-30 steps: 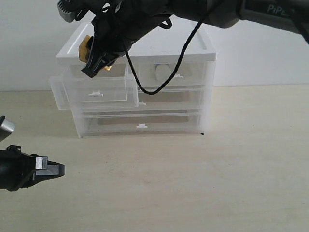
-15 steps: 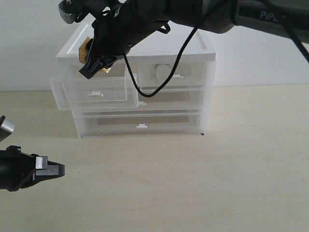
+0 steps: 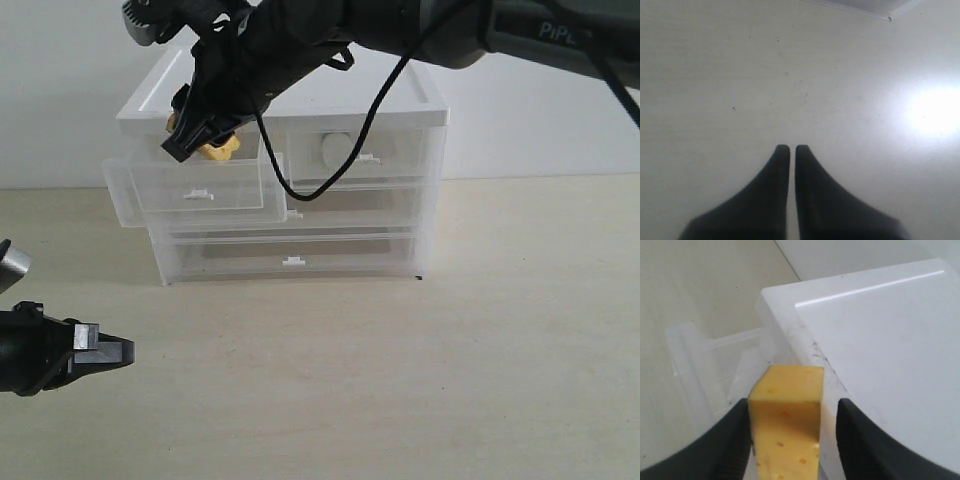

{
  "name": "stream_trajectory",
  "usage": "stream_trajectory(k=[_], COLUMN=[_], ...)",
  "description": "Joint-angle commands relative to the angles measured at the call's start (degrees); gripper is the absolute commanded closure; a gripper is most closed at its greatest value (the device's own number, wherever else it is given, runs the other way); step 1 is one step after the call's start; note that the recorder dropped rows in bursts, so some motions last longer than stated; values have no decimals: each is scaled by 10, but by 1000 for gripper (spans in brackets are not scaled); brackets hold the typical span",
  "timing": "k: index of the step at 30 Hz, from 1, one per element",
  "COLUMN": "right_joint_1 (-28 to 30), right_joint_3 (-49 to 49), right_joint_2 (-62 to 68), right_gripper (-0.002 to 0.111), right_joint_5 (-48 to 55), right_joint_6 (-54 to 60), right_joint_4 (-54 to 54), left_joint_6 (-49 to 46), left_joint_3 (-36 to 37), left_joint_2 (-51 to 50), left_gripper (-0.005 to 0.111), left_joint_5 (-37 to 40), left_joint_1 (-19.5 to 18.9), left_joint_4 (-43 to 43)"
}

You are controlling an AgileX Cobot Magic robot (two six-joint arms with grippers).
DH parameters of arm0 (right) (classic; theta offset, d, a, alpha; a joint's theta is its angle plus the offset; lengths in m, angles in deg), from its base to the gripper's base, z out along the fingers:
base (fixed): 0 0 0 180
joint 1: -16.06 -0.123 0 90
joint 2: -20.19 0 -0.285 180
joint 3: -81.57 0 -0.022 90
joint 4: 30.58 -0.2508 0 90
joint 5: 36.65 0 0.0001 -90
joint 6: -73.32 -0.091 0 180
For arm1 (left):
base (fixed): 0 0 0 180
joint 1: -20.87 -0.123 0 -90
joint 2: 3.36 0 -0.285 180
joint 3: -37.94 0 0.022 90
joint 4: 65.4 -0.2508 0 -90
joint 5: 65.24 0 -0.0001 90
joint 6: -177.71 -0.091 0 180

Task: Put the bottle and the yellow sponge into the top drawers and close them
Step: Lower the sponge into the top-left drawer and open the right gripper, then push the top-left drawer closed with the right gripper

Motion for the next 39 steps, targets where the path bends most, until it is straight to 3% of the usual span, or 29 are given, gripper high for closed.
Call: stream_trajectory(k=[1,12,18,27,34,39], right_joint_1=[5,5,5,5,5,5], right_joint_3=[3,3,3,3,3,2], right_joint_2=[-4,-4,-28,-78,-86,-85], right_gripper=[62,62,62,62,62,62], right_joint_5=[22,29,44,174,299,307], right_joint_6=[-1,-5,-62,-322,-375,-376], right_joint_4=[1,1,-5,-3,-5,-49], left_joint_6=[1,1,1,1,1,0], left_joint_3=[-2,-2,-2,-2,-2,-2], left_joint_2=[5,5,5,5,5,5], left_gripper=[103,103,103,103,103,103], left_joint_5=[3,3,3,3,3,3], left_joint_1=[-1,-1,-1,-1,-1,-1], left_joint_4=[4,4,4,4,4,4])
